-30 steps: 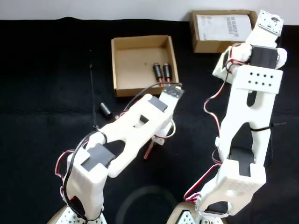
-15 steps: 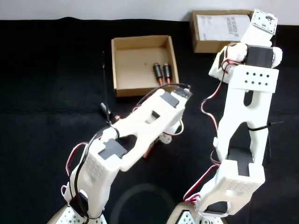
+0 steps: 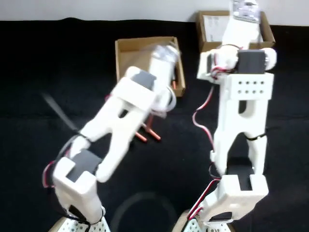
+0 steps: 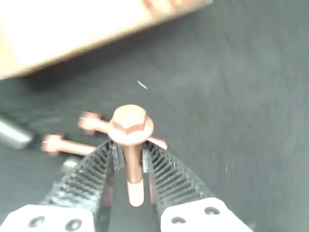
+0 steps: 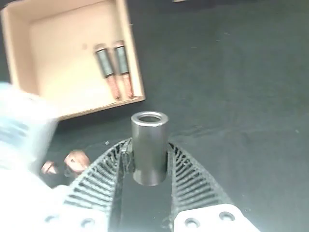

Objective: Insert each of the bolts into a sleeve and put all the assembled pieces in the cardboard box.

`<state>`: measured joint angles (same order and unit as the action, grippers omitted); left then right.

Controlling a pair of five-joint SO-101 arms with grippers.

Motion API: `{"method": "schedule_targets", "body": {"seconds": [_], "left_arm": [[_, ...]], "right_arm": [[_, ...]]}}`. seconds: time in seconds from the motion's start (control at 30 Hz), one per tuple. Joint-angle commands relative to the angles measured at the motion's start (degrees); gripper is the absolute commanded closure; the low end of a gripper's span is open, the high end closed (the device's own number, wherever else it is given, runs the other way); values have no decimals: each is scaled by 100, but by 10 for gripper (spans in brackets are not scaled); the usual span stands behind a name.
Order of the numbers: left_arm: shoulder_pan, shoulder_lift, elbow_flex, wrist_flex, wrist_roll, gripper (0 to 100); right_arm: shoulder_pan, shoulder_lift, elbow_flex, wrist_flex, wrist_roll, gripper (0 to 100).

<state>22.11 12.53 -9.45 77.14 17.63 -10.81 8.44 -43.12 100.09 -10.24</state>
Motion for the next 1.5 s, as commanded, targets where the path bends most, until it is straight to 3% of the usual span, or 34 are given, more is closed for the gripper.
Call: {"method": "schedule_targets", "body": {"seconds": [0.0, 0.2, 0.37, 0.57, 0.73, 1.07, 1.27, 1.47], "left_arm": [[-681, -857, -154, -123, 299, 992], [-1481, -1947, -136, -123, 308, 992], [-1446, -3011, 505, -185, 299, 992], [-1446, -4567, 1965, -1055, 308, 992], [-1446, -5420, 2615, -1565, 325, 992], [-1727, -5358, 2668, -1538, 818, 992], [-1710, -5648, 3081, -1538, 774, 992], [-1297, -7371, 4277, -1802, 404, 992]], "right_arm": [[-330, -488, -295, -48, 79, 991], [-901, -1130, -251, -31, 325, 991], [-1367, -1807, 154, 57, 316, 991], [-2114, -2985, 1780, -171, 308, 991], [-2492, -4418, 4145, -1429, 308, 991], [-3389, -7688, 9446, -4919, 343, 992], [-3688, -8286, 10835, -5859, 308, 992], [-3679, -8295, 11477, -6510, 316, 992]]}}
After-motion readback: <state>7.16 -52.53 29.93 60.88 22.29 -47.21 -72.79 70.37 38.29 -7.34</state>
